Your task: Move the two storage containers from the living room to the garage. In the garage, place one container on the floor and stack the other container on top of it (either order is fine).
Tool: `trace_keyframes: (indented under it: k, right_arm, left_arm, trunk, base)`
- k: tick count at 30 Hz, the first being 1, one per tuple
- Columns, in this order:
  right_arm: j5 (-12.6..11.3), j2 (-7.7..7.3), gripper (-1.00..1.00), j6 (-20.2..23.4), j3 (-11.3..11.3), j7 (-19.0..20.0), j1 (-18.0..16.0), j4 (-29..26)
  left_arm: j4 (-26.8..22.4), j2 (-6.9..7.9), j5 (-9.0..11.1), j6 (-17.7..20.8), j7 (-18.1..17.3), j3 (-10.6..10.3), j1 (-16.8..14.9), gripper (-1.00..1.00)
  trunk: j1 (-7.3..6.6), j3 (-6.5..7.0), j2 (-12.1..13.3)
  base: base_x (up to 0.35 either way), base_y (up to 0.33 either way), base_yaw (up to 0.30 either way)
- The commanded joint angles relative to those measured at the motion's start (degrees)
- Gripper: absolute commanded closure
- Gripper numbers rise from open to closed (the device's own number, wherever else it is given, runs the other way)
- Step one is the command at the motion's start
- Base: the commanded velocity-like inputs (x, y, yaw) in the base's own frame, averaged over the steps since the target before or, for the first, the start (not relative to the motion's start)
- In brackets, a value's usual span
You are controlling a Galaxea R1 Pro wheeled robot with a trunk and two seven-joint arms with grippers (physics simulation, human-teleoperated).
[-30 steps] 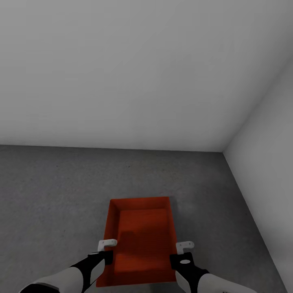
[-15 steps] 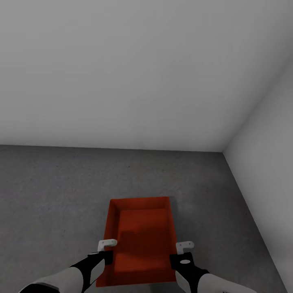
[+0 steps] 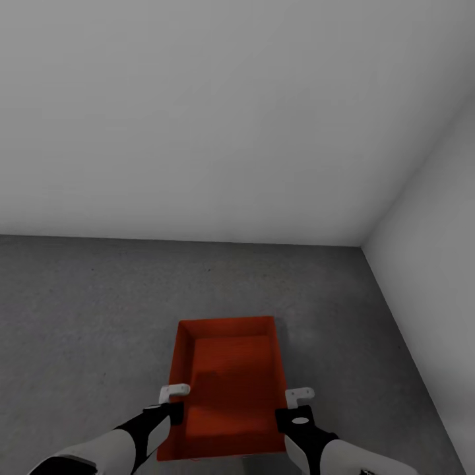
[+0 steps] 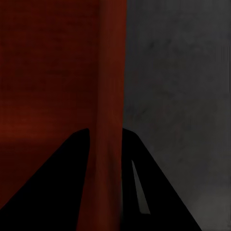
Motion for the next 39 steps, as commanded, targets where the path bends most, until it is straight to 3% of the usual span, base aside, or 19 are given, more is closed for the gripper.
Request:
trace_keyframes:
  k: [1,5,6,10,15,29,30,39]
  right_arm:
    - [-0.93,-0.04,1.0,-0.01,0.32,-0.47,-0.34,-0.12]
    - [-1.51,-0.42,1.0,-0.25,1.75,-0.24,-0.73,-0.13]
    - [-1.11,-0.63,1.0,-0.34,1.25,0.06,-0.43,-0.16]
    - [-1.13,-0.79,1.0,-0.47,0.28,0.17,0.71,-0.18]
    - [-1.14,-0.69,1.0,-0.47,-1.74,0.22,1.76,-0.19]
    - [-1.2,-0.8,1.0,-0.42,-2.0,0.43,1.81,-0.16]
    - [-1.19,-1.45,1.0,-0.43,0.58,-0.43,1.81,-0.18]
    - [-1.22,-1.45,1.0,-0.54,0.58,-0.43,1.81,-0.16]
  left_arm:
    - [-0.47,-0.02,0.25,0.45,0.59,-0.16,-0.33,1.0]
    - [-1.27,-0.02,0.25,0.41,0.54,0.17,-0.21,1.0]
    - [-1.24,-0.02,1.03,0.4,0.49,-0.15,-0.18,1.0]
    - [-0.87,0.11,3.11,0.63,0.44,-3.83,-0.13,1.0]
    - [-0.91,0.22,4.14,2.41,0.58,-6.95,-0.12,1.0]
    - [-1.01,0.25,6.78,2.62,0.85,-9.76,-0.12,1.0]
    - [-1.19,0.25,3.86,0.37,0.09,-0.03,-0.12,1.0]
    - [-1.19,0.25,3.86,0.37,0.09,-0.03,-0.12,1.0]
  trunk:
    - [0.0,-0.04,-0.01]
    - [0.0,-0.04,-0.01]
    - [0.0,-0.04,-0.01]
    - [0.0,-0.04,-0.01]
    - [0.0,-0.04,-0.01]
    - [0.0,-0.04,-0.01]
    - [0.0,-0.04,-0.01]
    - [0.0,-0.04,-0.01]
  base:
    - [0.0,0.0,0.0]
    - [0.0,0.0,0.0]
    - [0.0,0.0,0.0]
    - [0.0,0.0,0.0]
    - [0.0,0.0,0.0]
    - [0.0,0.0,0.0]
    - [0.0,0.0,0.0]
    - [0.0,0.0,0.0]
